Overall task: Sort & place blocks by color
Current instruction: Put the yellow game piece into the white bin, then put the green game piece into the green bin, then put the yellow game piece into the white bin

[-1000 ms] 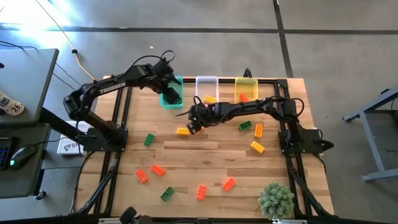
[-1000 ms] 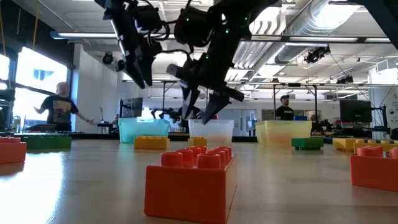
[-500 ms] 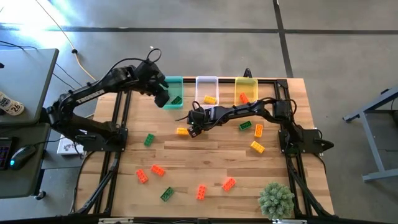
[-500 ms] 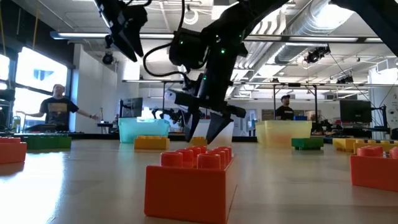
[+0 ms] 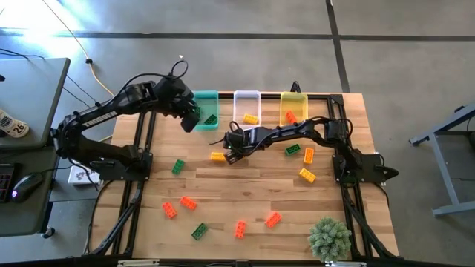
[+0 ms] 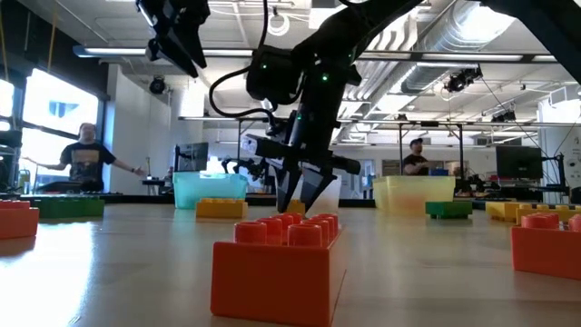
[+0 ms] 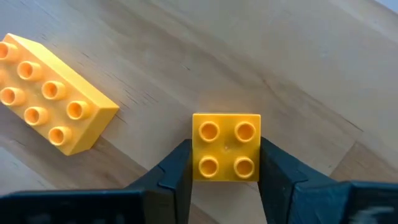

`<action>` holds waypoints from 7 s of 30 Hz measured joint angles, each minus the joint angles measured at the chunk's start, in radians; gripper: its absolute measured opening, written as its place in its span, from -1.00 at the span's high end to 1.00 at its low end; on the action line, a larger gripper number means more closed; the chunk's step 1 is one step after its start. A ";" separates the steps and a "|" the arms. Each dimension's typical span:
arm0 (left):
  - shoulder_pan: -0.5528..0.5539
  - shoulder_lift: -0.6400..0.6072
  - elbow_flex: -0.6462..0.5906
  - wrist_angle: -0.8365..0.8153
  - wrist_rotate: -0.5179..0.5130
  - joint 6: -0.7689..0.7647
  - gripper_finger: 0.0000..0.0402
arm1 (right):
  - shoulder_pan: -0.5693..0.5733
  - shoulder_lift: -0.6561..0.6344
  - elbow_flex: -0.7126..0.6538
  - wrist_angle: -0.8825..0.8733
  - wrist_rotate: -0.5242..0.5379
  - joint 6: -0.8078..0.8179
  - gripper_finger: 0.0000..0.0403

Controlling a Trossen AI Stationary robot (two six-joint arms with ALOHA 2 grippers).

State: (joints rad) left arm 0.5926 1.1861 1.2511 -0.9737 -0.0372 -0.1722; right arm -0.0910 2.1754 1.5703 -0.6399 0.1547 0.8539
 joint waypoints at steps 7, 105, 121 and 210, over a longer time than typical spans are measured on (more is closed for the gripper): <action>0.000 0.001 0.000 -0.004 0.000 0.000 0.04 | 0.008 -0.002 0.000 -0.004 -0.005 -0.009 0.42; -0.436 0.084 -0.564 -0.014 0.037 -1.102 -0.21 | -0.441 -0.198 -0.001 0.084 -0.191 -0.863 -0.06; -0.436 0.311 -0.563 0.059 0.066 -1.081 -0.16 | -0.441 -0.198 -0.001 0.089 -0.192 -0.885 -0.06; 0.171 0.273 -0.244 0.482 0.079 0.196 -0.15 | 0.354 -0.230 -0.017 -0.928 0.125 0.279 -0.06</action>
State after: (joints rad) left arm 0.7636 1.4593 1.0067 -0.4914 0.0414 0.0237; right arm 0.2627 1.9457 1.5531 -1.5681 0.2802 1.1331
